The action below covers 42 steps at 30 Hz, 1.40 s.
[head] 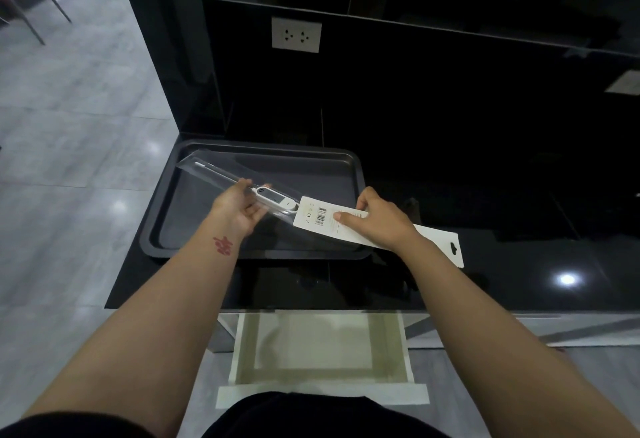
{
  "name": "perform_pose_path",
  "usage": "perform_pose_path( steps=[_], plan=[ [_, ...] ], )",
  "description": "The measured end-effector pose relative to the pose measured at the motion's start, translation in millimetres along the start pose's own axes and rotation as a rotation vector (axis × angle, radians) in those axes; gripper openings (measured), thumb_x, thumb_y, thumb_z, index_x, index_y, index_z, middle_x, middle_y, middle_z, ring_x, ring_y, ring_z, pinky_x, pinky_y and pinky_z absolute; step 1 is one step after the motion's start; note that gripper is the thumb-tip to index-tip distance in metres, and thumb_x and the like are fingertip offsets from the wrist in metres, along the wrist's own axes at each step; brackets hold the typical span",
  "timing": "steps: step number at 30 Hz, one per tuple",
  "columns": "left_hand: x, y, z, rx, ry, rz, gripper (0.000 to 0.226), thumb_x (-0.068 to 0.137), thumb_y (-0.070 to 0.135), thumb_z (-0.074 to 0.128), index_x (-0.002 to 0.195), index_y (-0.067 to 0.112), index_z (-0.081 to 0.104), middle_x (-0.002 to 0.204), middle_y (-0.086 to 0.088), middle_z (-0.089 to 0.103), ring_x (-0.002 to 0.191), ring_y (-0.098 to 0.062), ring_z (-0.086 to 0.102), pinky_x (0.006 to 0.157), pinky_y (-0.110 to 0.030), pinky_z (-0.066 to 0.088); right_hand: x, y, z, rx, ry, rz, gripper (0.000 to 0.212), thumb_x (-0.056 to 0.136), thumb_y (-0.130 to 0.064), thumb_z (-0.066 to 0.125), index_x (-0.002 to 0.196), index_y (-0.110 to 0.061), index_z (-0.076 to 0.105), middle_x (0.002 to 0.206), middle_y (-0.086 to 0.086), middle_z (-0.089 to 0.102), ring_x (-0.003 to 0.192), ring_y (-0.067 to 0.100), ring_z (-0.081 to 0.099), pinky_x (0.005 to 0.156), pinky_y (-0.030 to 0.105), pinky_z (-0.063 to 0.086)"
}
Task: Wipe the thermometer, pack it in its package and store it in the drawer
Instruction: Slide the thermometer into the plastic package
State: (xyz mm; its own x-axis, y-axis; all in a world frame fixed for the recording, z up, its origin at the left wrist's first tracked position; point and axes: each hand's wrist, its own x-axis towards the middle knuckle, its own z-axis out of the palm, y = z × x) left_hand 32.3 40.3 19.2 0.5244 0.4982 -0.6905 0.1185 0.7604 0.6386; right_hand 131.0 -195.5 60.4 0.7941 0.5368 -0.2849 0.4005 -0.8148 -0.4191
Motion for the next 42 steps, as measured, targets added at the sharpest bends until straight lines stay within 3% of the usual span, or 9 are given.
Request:
perform_pose_path(
  steps=[10,13,17,22,26,30,33,38,42],
  plan=[
    [5,8,1,0.016,0.007,-0.012,0.03,0.104,0.031,0.044,0.128,0.023,0.058,0.134,-0.008,0.061,0.126,-0.024,0.054,0.064,-0.03,0.052,0,-3,4,-0.03,0.094,-0.008,0.048,0.084,-0.067,0.056,0.095,-0.023,0.041,0.088,-0.006,0.062,0.081,0.02,0.062,0.075,0.038,0.047],
    [4,9,2,0.017,0.002,-0.011,0.021,0.103,0.031,0.045,0.114,0.024,0.062,0.13,-0.008,0.064,0.12,-0.023,0.059,0.069,-0.032,0.052,0,-3,7,-0.03,0.098,0.003,0.047,0.085,-0.067,0.055,0.095,-0.023,0.041,0.088,-0.006,0.062,0.081,0.02,0.062,0.072,0.036,0.045],
    [1,9,4,-0.01,-0.005,0.001,0.033,0.102,0.03,0.049,0.133,0.02,0.056,0.129,-0.008,0.064,0.118,-0.022,0.059,0.061,-0.03,0.053,1,-1,10,0.014,0.1,0.03,0.049,0.084,-0.068,0.055,0.094,-0.022,0.042,0.083,-0.007,0.061,0.078,0.018,0.062,0.068,0.034,0.044],
    [-6,4,10,-0.071,-0.02,0.012,0.016,0.101,0.027,0.051,0.114,0.022,0.059,0.109,-0.008,0.069,0.086,-0.018,0.066,0.045,-0.029,0.056,1,0,12,0.02,0.125,0.055,0.05,0.084,-0.067,0.055,0.094,-0.02,0.04,0.085,-0.004,0.063,0.081,0.022,0.063,0.07,0.036,0.045],
    [-14,-6,19,-0.126,-0.068,0.001,0.009,0.103,0.024,0.048,0.101,0.018,0.055,0.102,-0.011,0.071,0.087,-0.023,0.068,0.06,-0.037,0.059,1,-5,13,-0.025,0.155,0.054,0.05,0.087,-0.066,0.053,0.096,-0.019,0.04,0.087,-0.002,0.063,0.081,0.023,0.062,0.073,0.037,0.045],
    [-23,-21,28,-0.162,-0.126,-0.036,0.021,0.104,0.024,0.044,0.087,0.014,0.051,0.1,-0.015,0.071,0.084,-0.027,0.069,0.049,-0.034,0.059,5,-12,17,-0.064,0.159,0.037,0.05,0.087,-0.067,0.051,0.1,-0.02,0.041,0.092,-0.002,0.064,0.088,0.025,0.064,0.084,0.041,0.047],
    [-28,-34,34,-0.173,-0.144,-0.056,0.024,0.103,0.024,0.047,0.084,0.01,0.053,0.089,-0.014,0.071,0.085,-0.028,0.07,0.053,-0.037,0.059,11,-15,18,-0.072,0.187,0.02,0.054,0.085,-0.067,0.054,0.105,-0.017,0.048,0.105,0.003,0.062,0.1,0.026,0.058,0.086,0.042,0.047],
    [-43,-47,43,-0.235,-0.182,-0.072,0.026,0.101,0.03,0.051,0.099,0.006,0.059,0.095,-0.015,0.07,0.094,-0.03,0.069,0.075,-0.047,0.058,19,-23,16,-0.143,0.15,-0.014,0.06,0.086,-0.069,0.05,0.114,-0.016,0.055,0.114,0.005,0.06,0.108,0.027,0.054,0.088,0.041,0.047],
    [-53,-60,50,-0.306,-0.206,-0.079,0.033,0.1,0.034,0.051,0.112,0.004,0.061,0.098,-0.014,0.07,0.091,-0.027,0.069,0.077,-0.044,0.058,24,-27,16,-0.183,0.079,0.0,0.054,0.088,-0.071,0.043,0.106,-0.021,0.055,0.103,0.001,0.067,0.097,0.025,0.062,0.084,0.04,0.043]
  ],
)
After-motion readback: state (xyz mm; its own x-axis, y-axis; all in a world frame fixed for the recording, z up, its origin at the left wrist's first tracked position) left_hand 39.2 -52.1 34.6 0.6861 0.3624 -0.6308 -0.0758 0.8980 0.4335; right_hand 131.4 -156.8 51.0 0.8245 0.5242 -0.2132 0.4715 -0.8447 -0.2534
